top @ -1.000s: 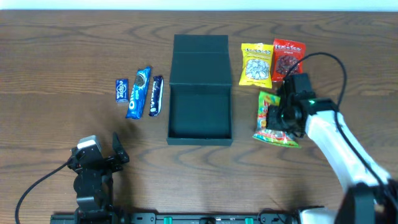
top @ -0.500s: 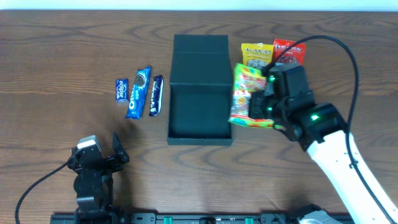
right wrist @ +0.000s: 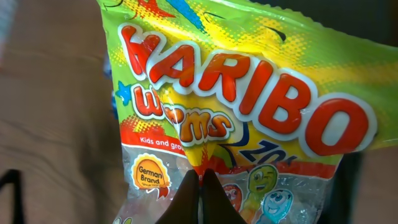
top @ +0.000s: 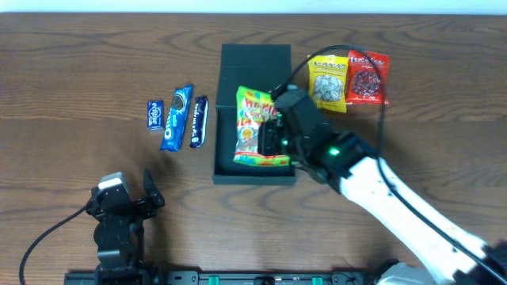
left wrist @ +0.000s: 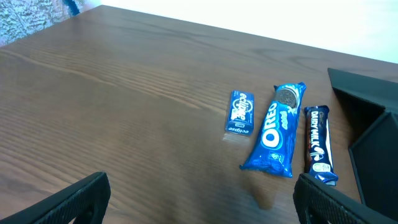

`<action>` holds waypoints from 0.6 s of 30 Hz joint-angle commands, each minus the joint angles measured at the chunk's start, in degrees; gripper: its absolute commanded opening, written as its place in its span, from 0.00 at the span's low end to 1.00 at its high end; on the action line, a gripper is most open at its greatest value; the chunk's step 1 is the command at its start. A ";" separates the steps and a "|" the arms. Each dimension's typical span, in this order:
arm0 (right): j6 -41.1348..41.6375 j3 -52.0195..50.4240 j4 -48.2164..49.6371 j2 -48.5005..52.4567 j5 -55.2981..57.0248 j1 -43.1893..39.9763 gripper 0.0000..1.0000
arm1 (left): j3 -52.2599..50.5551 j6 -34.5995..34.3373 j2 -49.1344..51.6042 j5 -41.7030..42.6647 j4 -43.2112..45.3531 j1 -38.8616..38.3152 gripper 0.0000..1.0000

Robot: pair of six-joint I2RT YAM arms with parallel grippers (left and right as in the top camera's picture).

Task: Pack container
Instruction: 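Lift the Haribo bag and lower it into the black box, release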

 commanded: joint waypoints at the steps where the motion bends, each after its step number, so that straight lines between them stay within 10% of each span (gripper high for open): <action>1: 2.16 1.46 0.15 2.34 1.38 0.59 0.02 | -1.20 -0.22 -0.37 -0.48 -0.37 0.37 0.95; 14: 2.36 1.46 -0.81 8.52 5.18 0.59 0.02 | -1.20 -0.22 -0.37 -0.48 -0.39 0.37 0.95; 18: 2.34 1.46 -1.14 8.48 4.92 0.57 0.53 | -1.20 -0.22 -0.37 -0.48 -0.37 0.37 0.95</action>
